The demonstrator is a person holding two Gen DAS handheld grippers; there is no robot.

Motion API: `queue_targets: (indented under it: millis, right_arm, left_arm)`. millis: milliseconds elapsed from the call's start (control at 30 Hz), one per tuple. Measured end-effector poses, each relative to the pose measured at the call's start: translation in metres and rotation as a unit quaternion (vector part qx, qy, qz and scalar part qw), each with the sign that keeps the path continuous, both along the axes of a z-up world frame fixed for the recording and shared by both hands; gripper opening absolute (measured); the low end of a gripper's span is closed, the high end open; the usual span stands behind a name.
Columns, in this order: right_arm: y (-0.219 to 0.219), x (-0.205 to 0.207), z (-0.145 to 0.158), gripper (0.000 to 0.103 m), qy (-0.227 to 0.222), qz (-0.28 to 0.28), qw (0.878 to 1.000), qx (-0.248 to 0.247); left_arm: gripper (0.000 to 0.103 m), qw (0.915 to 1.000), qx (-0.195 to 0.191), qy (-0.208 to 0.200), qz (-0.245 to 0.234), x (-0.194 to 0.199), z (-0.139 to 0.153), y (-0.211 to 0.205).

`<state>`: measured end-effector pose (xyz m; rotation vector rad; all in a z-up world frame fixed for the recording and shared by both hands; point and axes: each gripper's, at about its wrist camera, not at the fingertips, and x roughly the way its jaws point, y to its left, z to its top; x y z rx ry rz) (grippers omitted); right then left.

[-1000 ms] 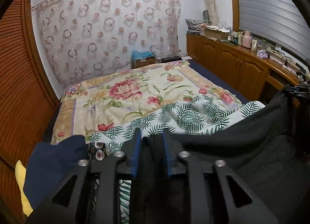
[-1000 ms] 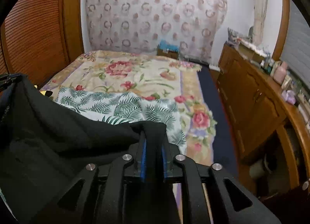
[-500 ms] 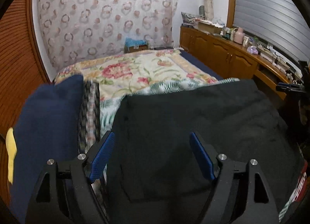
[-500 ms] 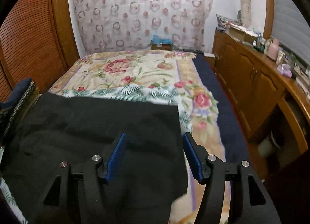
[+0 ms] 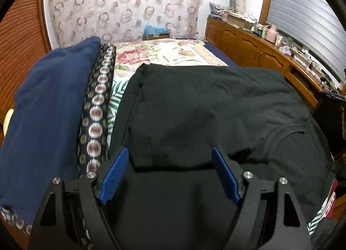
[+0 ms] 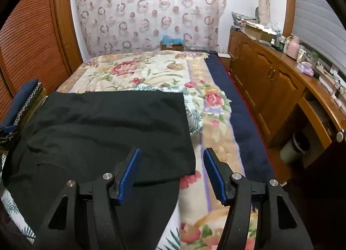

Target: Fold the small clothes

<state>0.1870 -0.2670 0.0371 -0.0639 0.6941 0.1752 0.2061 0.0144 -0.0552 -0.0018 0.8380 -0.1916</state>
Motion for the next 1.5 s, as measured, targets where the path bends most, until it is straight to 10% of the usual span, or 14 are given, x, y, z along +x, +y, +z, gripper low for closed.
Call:
queue_targets:
  millis: [433,667,1000,1267,1500]
  right_arm:
    - [0.001,0.038,-0.044,0.062,0.074,-0.003,0.997,0.028]
    - [0.002,0.047,-0.042,0.062,0.077,0.001,0.996,0.04]
    - [0.006,0.048,-0.051,0.037,0.069,0.004,0.997,0.03]
    - [0.005,0.04,-0.048,0.008,0.063,0.013,0.998,0.021]
    - [0.01,0.033,-0.035,0.004,0.027,0.029,0.999,0.023]
  left_arm:
    - [0.08,0.9997,0.023,0.013,0.0,0.0,-0.011,-0.008]
    - [0.062,0.9975,0.059,0.037,-0.01,0.006,-0.018,-0.004]
    - [0.051,0.9966,0.054,0.058,-0.024,0.026,-0.025,-0.007]
    - [0.024,0.9971,0.053,0.053,-0.01,0.03,-0.029,-0.004]
    - [0.005,0.9974,0.057,0.038,-0.022,0.027,-0.02,-0.002]
